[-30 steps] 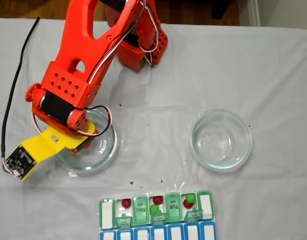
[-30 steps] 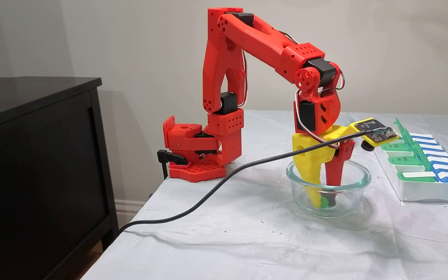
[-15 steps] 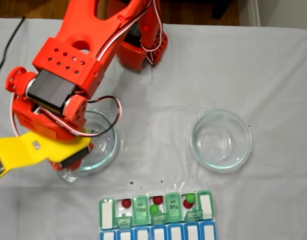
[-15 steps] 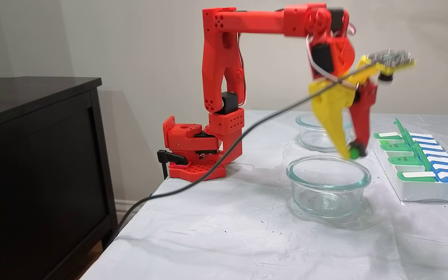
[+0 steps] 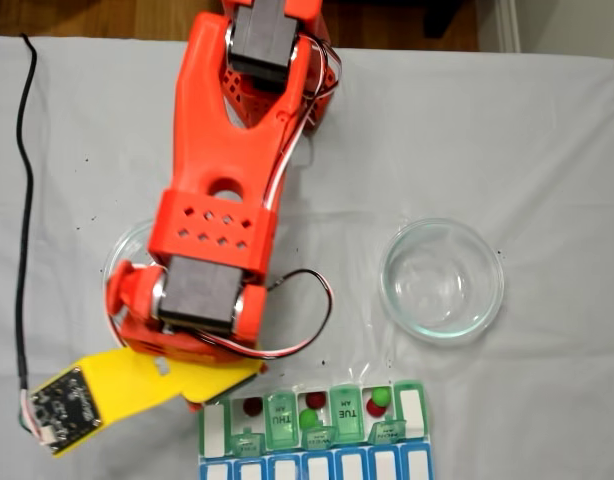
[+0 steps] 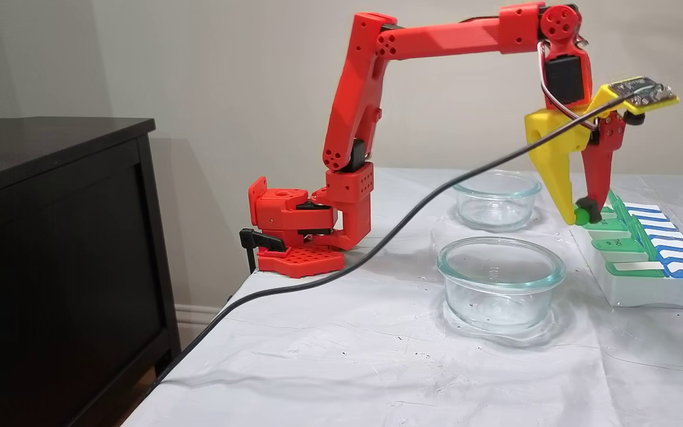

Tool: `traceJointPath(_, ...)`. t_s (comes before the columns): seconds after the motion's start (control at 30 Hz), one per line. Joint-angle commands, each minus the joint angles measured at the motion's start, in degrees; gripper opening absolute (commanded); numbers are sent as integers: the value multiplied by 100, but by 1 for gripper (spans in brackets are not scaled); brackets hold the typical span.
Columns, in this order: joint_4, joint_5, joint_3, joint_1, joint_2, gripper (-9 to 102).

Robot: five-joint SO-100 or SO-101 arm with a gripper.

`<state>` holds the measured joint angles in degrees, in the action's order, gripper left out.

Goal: Sort medicines into box.

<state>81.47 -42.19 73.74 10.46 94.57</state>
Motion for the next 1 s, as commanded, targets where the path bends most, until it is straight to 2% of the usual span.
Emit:
traceJointPath(0.0, -202, 167, -571, -202, 70, 0)
traceJointPath(0.43, -237, 352, -2382, -202, -1450, 0)
traceJointPath(0.97, -598, 492, -1863, -519, -1213, 0)
